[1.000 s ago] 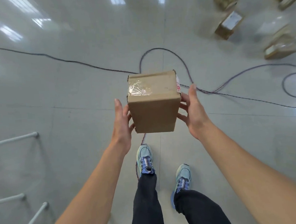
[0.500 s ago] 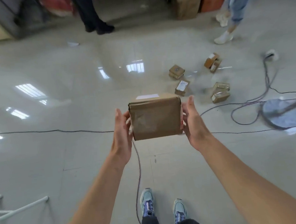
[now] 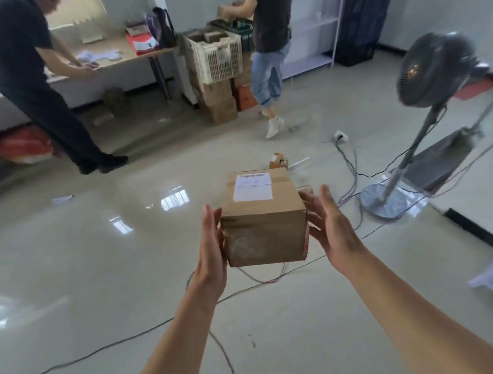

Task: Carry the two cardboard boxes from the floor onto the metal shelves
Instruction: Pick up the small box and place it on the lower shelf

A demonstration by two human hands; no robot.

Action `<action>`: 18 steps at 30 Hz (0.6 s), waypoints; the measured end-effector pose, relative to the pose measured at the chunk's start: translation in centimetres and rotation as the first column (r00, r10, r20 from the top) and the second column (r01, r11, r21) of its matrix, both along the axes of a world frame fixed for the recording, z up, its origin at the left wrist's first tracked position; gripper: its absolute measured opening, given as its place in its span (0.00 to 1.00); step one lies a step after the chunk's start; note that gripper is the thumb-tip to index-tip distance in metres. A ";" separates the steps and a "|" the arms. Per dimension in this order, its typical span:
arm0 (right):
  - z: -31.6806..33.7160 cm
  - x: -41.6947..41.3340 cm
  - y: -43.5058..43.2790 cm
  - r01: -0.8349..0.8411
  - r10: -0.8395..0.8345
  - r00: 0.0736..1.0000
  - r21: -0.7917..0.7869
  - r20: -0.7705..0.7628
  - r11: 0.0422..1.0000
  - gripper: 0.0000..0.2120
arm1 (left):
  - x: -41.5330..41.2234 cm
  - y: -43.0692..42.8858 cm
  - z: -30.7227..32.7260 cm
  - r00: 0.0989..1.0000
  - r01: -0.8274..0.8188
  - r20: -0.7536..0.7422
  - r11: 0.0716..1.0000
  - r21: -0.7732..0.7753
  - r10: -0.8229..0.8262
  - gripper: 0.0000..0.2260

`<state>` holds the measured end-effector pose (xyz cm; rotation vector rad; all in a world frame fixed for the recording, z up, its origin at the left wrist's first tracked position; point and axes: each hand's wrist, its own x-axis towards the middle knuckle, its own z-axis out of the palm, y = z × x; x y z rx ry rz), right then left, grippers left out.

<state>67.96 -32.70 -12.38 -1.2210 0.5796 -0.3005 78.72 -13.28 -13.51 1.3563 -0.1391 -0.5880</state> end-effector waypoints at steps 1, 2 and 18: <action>0.5 -0.6 -0.3 0.028 -0.028 1.000 -0.008 0.001 1.000 0.31 | -0.1 -0.6 0.5 0.999 0.036 0.012 0.999 -0.005 -0.036 0.36; 1.2 -1.3 -0.5 0.055 -0.055 0.998 -0.014 0.007 0.998 0.31 | -0.3 -1.4 1.0 0.997 0.070 0.021 0.997 -0.013 -0.069 0.36; 6.5 -20.0 -7.0 0.549 -0.539 0.832 -0.059 0.130 0.834 0.29 | -14.5 -16.0 7.1 0.791 0.594 0.258 0.797 -0.109 -0.554 0.30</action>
